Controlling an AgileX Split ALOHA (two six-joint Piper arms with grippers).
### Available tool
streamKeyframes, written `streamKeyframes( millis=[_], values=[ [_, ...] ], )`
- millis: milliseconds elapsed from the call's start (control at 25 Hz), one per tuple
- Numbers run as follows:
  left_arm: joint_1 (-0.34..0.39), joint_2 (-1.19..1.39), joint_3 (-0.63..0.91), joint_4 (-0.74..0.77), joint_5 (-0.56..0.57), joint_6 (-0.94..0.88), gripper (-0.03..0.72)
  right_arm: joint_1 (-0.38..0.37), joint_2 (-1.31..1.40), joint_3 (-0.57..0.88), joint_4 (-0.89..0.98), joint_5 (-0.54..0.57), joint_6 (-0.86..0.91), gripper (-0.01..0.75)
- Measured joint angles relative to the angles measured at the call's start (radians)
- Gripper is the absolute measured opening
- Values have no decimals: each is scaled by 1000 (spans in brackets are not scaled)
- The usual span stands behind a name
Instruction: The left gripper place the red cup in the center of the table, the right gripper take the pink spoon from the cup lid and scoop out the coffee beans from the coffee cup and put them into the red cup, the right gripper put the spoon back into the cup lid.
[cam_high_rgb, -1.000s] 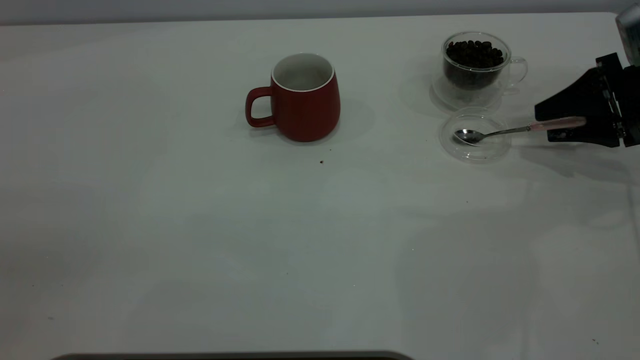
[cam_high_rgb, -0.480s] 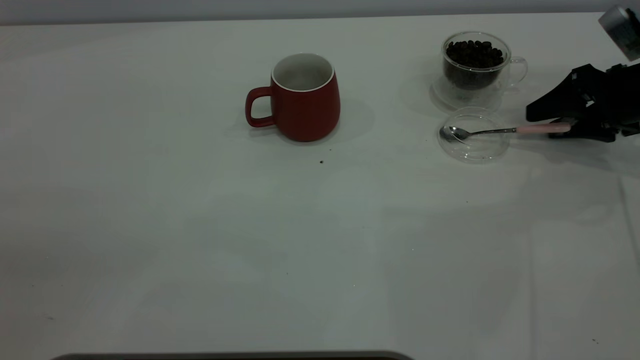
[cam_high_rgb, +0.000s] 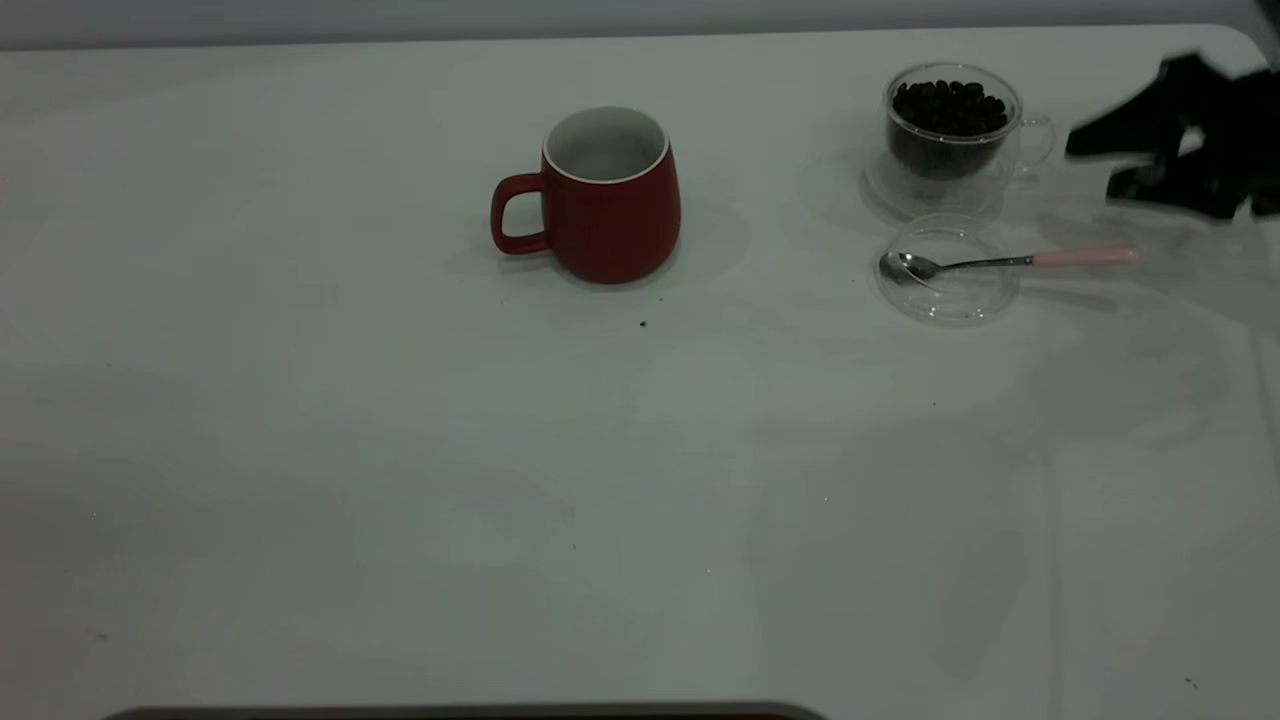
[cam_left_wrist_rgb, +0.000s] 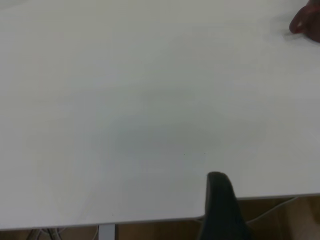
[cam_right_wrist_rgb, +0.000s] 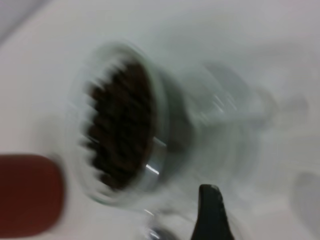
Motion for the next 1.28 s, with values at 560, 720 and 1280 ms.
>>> streamKeyframes(
  millis=[560,720,1280],
  values=[
    [0,0,0,0,0,0,538,314,-711,7,-1071,415,721,583],
    [0,0,0,0,0,1,538,408,-969,62,-1330,419,1164,576],
    [0,0,0,0,0,1,538,262,-1771,740,-1539,372,1382,559]
  ],
)
